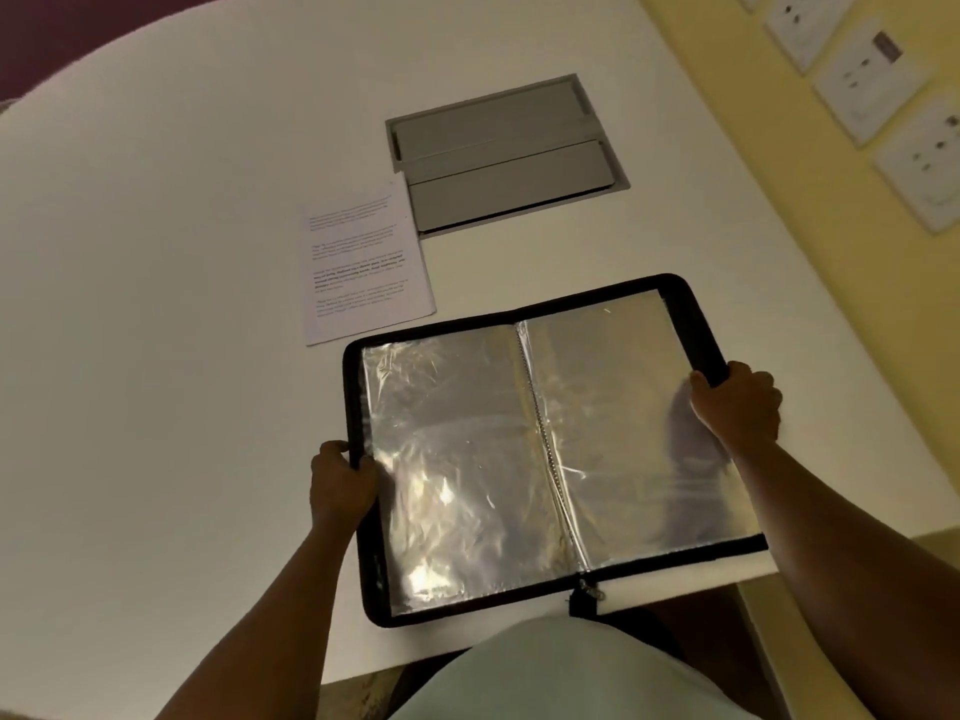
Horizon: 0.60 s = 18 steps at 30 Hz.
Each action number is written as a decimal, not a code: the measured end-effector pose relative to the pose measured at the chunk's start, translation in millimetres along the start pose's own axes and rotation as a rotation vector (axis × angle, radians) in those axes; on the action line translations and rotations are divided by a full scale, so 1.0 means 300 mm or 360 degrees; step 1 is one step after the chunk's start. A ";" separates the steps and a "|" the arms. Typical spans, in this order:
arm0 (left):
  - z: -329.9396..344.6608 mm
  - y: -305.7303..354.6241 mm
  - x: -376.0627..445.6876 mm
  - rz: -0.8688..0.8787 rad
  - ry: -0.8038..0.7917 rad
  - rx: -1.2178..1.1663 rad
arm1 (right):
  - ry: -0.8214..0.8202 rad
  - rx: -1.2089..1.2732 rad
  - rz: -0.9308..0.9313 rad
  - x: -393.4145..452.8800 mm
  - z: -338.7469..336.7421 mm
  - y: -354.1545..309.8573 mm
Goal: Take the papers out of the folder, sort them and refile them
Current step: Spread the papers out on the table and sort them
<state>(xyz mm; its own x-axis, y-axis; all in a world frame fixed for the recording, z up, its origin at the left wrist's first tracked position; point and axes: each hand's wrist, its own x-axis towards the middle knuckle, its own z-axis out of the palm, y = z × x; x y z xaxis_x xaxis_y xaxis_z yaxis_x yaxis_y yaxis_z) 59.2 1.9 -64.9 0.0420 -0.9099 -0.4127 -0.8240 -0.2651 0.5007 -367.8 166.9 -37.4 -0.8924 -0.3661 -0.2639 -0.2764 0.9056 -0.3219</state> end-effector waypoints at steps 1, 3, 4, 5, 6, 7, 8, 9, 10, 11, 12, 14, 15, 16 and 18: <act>0.031 0.034 -0.010 0.0025 -0.0027 0.0011 | -0.0012 -0.0015 0.0020 0.022 -0.024 0.027; 0.090 0.098 -0.032 0.0079 -0.0079 0.0036 | -0.0046 -0.0076 0.0072 0.068 -0.064 0.086; 0.118 0.130 -0.044 0.0103 -0.0101 0.0050 | -0.0072 -0.0110 0.0098 0.093 -0.080 0.117; 0.145 0.159 -0.055 0.0132 -0.0116 0.0060 | -0.0110 -0.0141 0.0121 0.118 -0.094 0.148; 0.169 0.188 -0.068 0.0149 -0.0129 0.0069 | -0.0157 -0.0169 0.0139 0.141 -0.106 0.177; 0.192 0.216 -0.080 0.0164 -0.0146 0.0073 | -0.0205 -0.0189 0.0152 0.164 -0.117 0.204; 0.213 0.240 -0.092 0.0173 -0.0170 0.0081 | -0.0247 -0.0203 0.0162 0.185 -0.128 0.229; 0.232 0.262 -0.102 0.0185 -0.0198 0.0093 | -0.0276 -0.0212 0.0167 0.205 -0.136 0.252; 0.250 0.281 -0.112 0.0193 -0.0225 0.0110 | -0.0297 -0.0217 0.0167 0.222 -0.145 0.271; 0.265 0.299 -0.120 0.0202 -0.0251 0.0123 | -0.0309 -0.0216 0.0157 0.239 -0.154 0.286; 0.283 0.316 -0.129 0.0210 -0.0276 0.0137 | -0.0309 -0.0211 0.0144 0.253 -0.165 0.302; 0.304 0.337 -0.144 0.0206 -0.0306 0.0151 | -0.0271 -0.0259 0.0063 0.268 -0.178 0.322; 0.315 0.350 -0.156 0.0205 -0.0324 0.0162 | -0.0241 -0.0319 0.0019 0.272 -0.184 0.336; 0.328 0.361 -0.168 0.0207 -0.0345 0.0170 | -0.0210 -0.0386 -0.0020 0.276 -0.187 0.348; 0.348 0.376 -0.194 0.0210 -0.0382 0.0173 | -0.0181 -0.0452 -0.0068 0.280 -0.184 0.371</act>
<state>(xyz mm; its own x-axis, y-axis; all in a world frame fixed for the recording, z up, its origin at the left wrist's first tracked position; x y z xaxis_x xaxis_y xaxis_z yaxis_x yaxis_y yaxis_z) -95.4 58.3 -63.8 -0.1937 -0.8295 -0.5238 -0.8697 -0.1019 0.4830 -493.3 248.8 -45.3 -0.8366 -0.4122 -0.3608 -0.4155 0.9067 -0.0722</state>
